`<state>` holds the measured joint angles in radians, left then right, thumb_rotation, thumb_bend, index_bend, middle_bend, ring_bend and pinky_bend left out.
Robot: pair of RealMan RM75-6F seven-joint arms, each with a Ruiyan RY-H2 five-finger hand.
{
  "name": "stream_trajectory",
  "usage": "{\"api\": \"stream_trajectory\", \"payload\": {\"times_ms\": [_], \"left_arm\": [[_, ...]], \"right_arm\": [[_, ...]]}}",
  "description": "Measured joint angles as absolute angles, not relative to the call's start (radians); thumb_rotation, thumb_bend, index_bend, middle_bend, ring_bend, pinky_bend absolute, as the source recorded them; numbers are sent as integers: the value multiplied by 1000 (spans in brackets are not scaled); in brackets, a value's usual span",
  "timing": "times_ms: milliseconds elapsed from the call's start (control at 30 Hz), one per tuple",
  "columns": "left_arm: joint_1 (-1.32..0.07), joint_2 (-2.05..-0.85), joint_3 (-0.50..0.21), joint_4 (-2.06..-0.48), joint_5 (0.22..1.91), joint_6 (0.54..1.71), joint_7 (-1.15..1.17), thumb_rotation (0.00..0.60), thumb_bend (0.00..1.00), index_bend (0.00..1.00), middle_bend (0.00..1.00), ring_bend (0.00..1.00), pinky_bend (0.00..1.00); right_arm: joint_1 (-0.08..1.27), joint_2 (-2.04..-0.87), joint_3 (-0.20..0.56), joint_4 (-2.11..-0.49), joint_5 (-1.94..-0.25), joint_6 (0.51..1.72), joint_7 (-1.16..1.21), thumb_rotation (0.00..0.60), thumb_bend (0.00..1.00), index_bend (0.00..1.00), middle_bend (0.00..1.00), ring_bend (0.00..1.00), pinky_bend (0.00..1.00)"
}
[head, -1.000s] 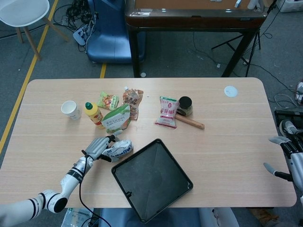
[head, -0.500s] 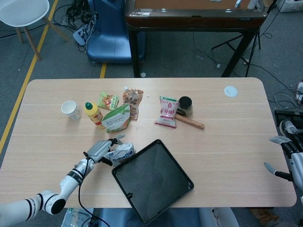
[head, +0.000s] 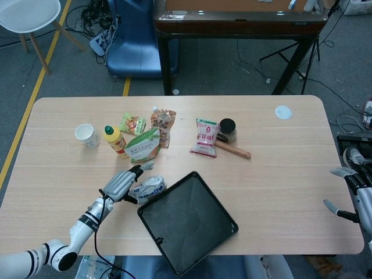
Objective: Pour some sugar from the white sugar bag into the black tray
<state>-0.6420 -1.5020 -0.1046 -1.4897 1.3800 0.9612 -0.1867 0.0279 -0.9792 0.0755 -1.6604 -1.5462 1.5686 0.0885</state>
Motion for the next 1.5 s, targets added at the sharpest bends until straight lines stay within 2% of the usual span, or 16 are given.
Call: {"api": "stream_trajectory", "payload": {"times_ms": [267, 667, 967, 1167, 1333, 1500], "left_arm": [[-622, -1449, -89, -1572, 1411, 997, -179, 600, 151, 0, 107, 58, 309], [-573, -1325, -80, -1717, 1458, 1105, -148, 600, 151, 0, 105, 55, 297], [-450, -1177, -79, -1806, 1475, 1299, -132, 600, 152, 2, 105, 55, 297], [-321, -1113, -58, -1821, 1439, 1437, -32, 600, 152, 83, 105, 63, 297], [-253, -1123, -44, -1797, 1420, 1526, 74, 600, 152, 95, 106, 63, 297], [-163, -1185, -24, -1733, 1424, 1634, 130, 600, 152, 98, 107, 63, 297]], "right_arm": [[28, -981, 76, -1655, -1553, 1574, 97, 600, 164, 290, 286, 151, 117], [34, -979, 80, -1647, -1554, 1572, 111, 600, 164, 290, 286, 151, 118], [52, -965, 79, -1655, -1550, 1532, 108, 600, 170, 290, 286, 151, 118], [78, -960, 71, -1662, -1550, 1475, 108, 600, 212, 290, 289, 151, 118], [101, -970, 60, -1664, -1574, 1448, 104, 600, 212, 290, 292, 151, 117], [115, -992, 47, -1650, -1595, 1430, 109, 600, 213, 290, 293, 151, 117]]}}
